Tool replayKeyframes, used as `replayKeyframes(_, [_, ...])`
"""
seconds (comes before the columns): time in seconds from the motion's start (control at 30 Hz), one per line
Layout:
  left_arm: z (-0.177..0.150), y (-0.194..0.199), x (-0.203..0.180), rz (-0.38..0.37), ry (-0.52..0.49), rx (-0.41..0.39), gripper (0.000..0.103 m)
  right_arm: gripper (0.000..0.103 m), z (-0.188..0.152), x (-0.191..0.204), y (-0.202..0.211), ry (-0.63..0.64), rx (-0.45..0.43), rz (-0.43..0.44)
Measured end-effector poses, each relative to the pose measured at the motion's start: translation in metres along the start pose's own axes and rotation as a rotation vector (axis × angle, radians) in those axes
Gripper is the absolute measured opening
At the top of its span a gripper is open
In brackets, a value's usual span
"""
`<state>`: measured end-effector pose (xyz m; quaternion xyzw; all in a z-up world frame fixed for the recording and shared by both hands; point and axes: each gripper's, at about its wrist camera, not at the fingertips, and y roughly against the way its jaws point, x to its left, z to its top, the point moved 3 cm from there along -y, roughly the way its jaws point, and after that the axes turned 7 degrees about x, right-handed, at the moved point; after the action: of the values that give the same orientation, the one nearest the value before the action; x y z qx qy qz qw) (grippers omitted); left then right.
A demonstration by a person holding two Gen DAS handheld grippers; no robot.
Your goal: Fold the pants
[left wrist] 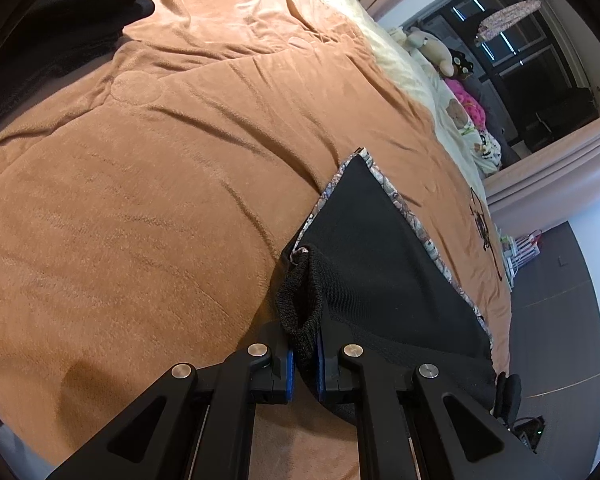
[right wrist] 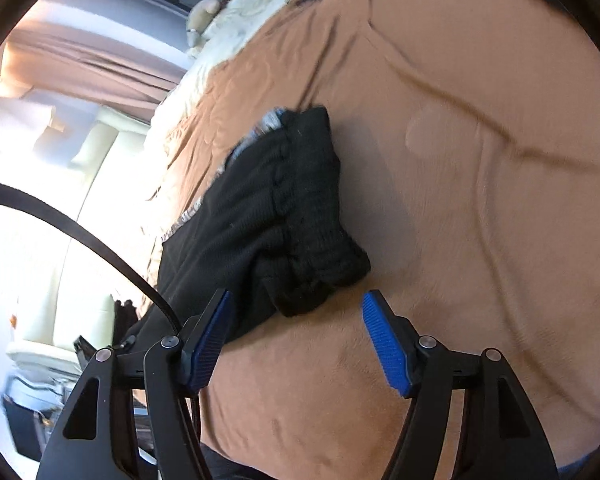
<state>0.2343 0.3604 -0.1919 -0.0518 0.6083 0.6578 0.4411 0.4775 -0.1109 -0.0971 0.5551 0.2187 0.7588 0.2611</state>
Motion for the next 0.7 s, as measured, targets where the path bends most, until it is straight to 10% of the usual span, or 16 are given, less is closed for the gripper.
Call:
replayKeyframes(0.17, [-0.001,-0.003,0.002,0.005,0.006,0.004,0.008,0.067,0.006,-0.01,-0.021,-0.104,0.015,0.138])
replayKeyframes(0.43, [-0.002,-0.008,0.007,0.02,0.019,0.011,0.008,0.067,0.028,-0.021,-0.059,-0.172,0.008,0.122])
replayKeyframes(0.5, [-0.002,-0.008,0.01,0.017,0.028,0.014,0.008,0.054,0.031,-0.02,-0.061,-0.171,0.011,0.086])
replayKeyframes(0.53, [-0.003,-0.008,0.01,0.013,0.033,0.015,0.008,0.031,0.032,-0.018,-0.061,-0.162,0.024,0.074])
replayKeyframes(0.7, [-0.01,0.004,0.003,-0.006,0.018,0.012,0.008,0.019,0.034,-0.003,-0.036,-0.032,0.005,0.052])
